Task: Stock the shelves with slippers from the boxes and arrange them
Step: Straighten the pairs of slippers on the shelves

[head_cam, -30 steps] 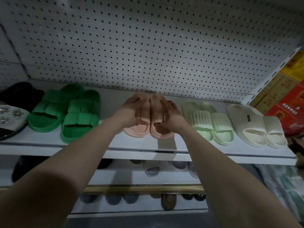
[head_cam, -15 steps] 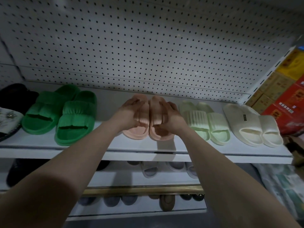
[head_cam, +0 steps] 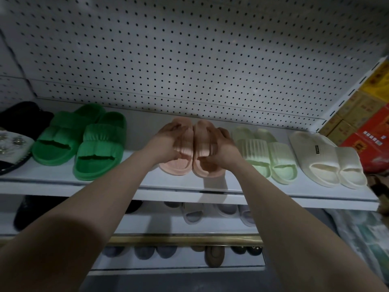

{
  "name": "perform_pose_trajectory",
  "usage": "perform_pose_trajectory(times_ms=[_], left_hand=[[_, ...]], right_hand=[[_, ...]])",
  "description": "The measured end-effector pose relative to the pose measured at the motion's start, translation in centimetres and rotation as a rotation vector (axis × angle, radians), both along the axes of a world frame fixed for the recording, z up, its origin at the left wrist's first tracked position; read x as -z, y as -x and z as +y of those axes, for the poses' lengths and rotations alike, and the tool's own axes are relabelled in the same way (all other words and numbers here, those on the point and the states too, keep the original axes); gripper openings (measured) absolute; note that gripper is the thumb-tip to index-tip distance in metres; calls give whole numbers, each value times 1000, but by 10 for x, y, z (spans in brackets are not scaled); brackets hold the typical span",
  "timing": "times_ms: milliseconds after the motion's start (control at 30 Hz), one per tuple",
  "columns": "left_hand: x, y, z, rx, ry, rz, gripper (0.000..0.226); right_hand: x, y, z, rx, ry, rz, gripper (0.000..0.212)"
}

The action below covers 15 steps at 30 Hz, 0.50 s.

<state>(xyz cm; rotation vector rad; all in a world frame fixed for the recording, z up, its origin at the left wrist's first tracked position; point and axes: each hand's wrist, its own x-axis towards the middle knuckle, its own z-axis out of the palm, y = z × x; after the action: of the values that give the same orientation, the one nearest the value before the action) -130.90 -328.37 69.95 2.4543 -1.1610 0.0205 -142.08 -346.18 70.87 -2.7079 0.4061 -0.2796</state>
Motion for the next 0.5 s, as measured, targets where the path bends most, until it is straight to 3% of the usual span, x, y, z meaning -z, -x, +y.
perform_pose_trajectory(times_ms=[133,300,500], left_hand=[[-2,1,-1,-2,-11,-6,99],[-2,1,-3,-3,-25,-19,98],[3,-4,-6,-19,-83,-19,104]], right_hand=[[-3,1,1,0,-23,14,121],[-3,2,2,-26,-19,-2,104],[-9,-1,0,-71,11,102,106]])
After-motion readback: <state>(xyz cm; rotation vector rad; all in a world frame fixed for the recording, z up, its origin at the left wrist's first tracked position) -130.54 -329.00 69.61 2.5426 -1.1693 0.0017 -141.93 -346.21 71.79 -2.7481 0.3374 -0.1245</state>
